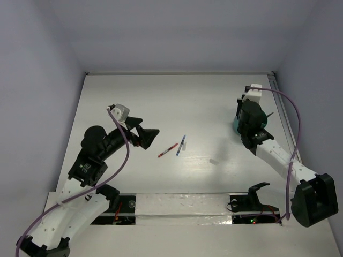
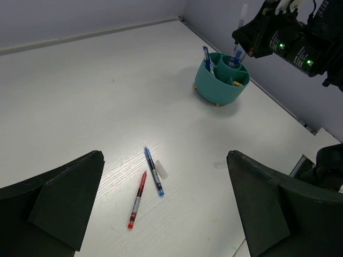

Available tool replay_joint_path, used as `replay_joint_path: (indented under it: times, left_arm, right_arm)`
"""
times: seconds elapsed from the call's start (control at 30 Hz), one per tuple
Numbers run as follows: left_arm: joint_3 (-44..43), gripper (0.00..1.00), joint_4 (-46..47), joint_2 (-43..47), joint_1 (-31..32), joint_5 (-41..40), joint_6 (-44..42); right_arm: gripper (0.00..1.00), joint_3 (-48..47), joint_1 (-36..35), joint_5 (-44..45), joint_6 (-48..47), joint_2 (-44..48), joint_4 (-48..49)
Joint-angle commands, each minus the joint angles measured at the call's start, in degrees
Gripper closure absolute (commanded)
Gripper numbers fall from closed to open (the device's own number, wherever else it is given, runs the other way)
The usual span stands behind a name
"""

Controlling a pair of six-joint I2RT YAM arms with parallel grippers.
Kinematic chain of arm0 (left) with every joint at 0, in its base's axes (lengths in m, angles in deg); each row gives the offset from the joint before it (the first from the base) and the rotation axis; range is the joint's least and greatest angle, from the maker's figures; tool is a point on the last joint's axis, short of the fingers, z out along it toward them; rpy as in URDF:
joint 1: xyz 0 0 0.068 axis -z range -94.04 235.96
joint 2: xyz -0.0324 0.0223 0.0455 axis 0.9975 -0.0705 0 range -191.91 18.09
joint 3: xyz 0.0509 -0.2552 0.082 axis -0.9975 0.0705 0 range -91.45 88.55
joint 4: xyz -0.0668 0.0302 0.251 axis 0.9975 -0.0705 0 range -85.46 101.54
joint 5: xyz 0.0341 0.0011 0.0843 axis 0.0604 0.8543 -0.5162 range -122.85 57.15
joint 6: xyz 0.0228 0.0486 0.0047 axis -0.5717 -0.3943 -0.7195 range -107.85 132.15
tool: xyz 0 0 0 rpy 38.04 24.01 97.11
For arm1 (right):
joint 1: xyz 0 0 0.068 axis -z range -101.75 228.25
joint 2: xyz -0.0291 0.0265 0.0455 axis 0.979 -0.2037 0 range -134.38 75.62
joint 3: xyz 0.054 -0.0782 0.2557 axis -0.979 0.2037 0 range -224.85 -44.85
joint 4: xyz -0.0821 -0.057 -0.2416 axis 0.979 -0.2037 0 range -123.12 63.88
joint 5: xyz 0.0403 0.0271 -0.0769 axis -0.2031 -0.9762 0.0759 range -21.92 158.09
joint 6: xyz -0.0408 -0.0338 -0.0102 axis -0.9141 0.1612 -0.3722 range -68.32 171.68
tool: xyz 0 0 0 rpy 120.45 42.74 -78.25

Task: Sort the stationery into containers
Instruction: Place the pen in the storage box.

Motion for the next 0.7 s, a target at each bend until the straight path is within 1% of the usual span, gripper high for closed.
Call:
replay_joint_path:
  times: [0.0, 0.07, 0.23, 0.37, 0.67]
  left_arm:
    - [-0.59, 0.01, 0.17, 1.76, 2.10, -5.12, -1.55]
    - [-0.50, 0.01, -0.18, 2.02, 2.72, -5.92, -1.64]
    - [-0.59, 0.01, -0.36, 3.08, 3.87, -6.54, -1.90]
    - [-0.59, 0.01, -0.53, 3.52, 4.40, -6.98, -1.90]
    - [-0.59, 0.01, -0.62, 3.43, 4.92, -7.06, -2.08]
  right_arm:
    - [1.00, 1.39, 0.34, 6.77, -8.40, -0.92, 12.63]
    - [1.00, 1.30, 0.34, 6.77, -9.99, -1.97, 12.91]
    - [1.00, 2.27, 0.34, 5.81, -10.08, -5.23, 12.91]
    - [1.00, 2.71, 0.34, 3.17, -8.06, -6.81, 11.07]
    - [1.00, 4.99, 0.34, 3.70, -5.87, -9.71, 10.72]
